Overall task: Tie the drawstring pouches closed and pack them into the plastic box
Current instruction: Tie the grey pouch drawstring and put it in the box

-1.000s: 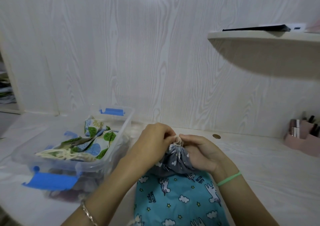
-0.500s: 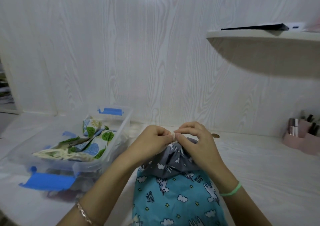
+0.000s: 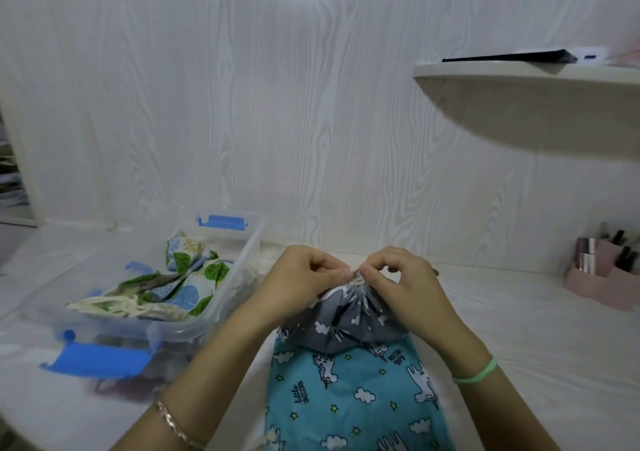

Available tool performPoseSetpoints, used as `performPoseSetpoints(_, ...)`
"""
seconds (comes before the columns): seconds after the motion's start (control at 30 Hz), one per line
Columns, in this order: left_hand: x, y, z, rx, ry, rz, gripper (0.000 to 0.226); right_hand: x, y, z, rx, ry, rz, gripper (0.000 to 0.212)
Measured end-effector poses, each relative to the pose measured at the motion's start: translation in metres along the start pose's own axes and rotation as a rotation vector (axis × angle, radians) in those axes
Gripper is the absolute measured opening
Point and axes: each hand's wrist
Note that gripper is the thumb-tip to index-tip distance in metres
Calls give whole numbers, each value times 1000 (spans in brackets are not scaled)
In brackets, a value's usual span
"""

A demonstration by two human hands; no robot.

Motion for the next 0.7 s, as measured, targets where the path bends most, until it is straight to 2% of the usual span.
performPoseSetpoints(0.13,-2,-4,0,38,7,-19,11,0,-7,-1,12,31,40,13)
performPoseSetpoints(0.23,-2,-11,2,161,23,-74,4,1,-20,-4,-31,51,90,15)
performPoseSetpoints(0.33,-3,-9,0,291,58,-153,14,3,-23,-2,23,89,101,15)
performPoseSetpoints(0.4,-2,-6,-3,203,45,-196,12,5,-20,2,263,202,45,16)
performPoseSetpoints(0.47,-2,-4,-6,2,-24,-167,10,10,-17,4,588,382,7,17)
performPoseSetpoints(0.53,-4,-2,-8,-107,-76,-149,10,16,-14,2,913,543,28,13)
performPoseSetpoints(0.7,-6,1,3,219,4,-185,14,20,-9,-10,1344,723,241,13)
Point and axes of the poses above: each hand's wrist, its own x-axis towards the middle knuckle, its own y-axis out of the palm, z = x × y, and after that the axes turned 3 degrees about x, right-handed
